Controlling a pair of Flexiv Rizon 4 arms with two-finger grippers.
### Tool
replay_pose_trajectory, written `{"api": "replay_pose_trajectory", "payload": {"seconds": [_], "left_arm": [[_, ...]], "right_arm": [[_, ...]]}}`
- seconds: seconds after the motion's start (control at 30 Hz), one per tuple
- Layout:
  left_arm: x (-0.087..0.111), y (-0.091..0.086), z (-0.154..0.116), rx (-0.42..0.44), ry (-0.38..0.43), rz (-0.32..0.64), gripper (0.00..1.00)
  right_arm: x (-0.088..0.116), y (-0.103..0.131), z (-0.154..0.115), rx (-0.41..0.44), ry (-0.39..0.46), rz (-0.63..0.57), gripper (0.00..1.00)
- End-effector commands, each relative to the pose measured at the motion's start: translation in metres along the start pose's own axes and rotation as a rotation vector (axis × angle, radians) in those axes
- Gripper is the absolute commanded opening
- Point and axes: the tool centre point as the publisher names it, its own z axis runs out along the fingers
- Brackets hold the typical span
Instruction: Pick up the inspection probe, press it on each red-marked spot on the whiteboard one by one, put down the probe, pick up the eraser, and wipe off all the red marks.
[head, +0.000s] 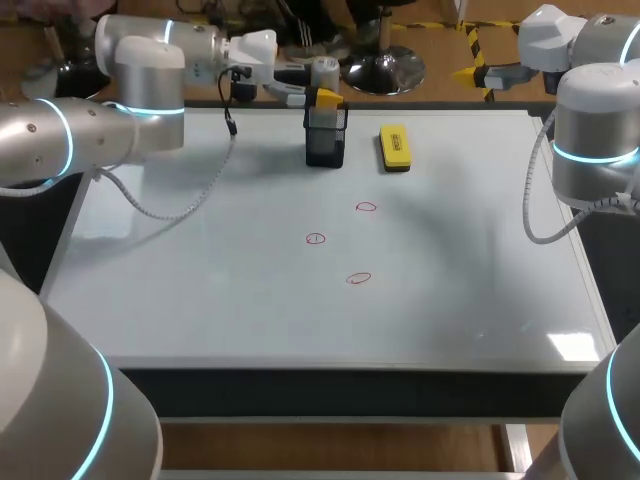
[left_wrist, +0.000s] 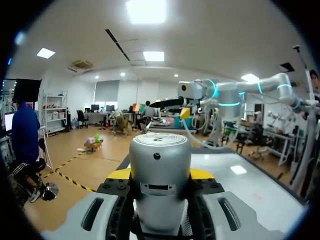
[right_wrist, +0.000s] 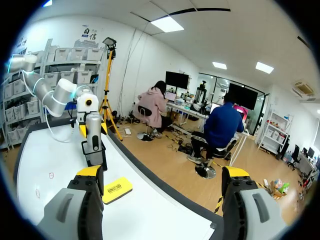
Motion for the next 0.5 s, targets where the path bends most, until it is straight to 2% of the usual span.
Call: {"api": "replay_pose_trajectory", "payload": {"seconds": [0.03,0.33,0.5], "left_arm": [[0.007,-0.009,-0.002,-0.002,-0.015,0.011,0.0],[0.008,-0.03,-0.002,0.033,-0.012,0.019,0.0],[0.011,-0.048,-0.002,0.033,-0.012,0.031,0.0]], "right_arm": [[-0.001,0.0,0.0,0.001,0.001,0.0,1.0],[-0.001,0.0,0.0,0.001,0.001,0.0,1.0],[-0.001,0.0,0.0,0.001,0.001,0.0,1.0]]}}
